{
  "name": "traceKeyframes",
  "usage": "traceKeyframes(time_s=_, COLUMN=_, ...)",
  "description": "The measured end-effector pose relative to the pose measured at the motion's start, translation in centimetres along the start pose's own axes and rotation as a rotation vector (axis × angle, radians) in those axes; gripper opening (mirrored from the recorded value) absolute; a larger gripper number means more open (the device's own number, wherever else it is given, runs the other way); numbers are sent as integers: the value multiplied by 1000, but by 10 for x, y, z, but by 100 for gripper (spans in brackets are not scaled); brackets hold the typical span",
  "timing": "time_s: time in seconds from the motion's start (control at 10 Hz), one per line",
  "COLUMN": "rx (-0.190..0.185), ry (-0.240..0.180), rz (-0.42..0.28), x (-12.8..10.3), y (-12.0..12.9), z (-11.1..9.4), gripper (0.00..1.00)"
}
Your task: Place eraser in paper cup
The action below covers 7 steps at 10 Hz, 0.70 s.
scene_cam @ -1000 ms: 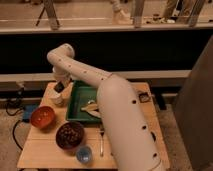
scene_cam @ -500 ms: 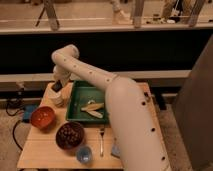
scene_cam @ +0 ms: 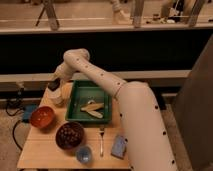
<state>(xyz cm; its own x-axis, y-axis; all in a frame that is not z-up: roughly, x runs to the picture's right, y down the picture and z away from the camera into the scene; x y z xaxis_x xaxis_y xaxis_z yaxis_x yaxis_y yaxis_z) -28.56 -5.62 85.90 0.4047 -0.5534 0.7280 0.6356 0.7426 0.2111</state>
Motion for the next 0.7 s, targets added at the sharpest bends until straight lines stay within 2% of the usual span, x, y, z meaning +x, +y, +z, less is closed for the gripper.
traceKeyframes(time_s=0.3, rx=41, ry=-76, rz=26, x=-6, y=-4, z=6, gripper=8)
traceKeyframes(time_s=0.5, rx=52, ry=-84, rz=60, x=-6, y=-5, z=5, gripper=8)
traceKeyframes(time_s=0.7, rx=33, ry=-75, rz=78, x=-10, y=-9, z=1, gripper=8)
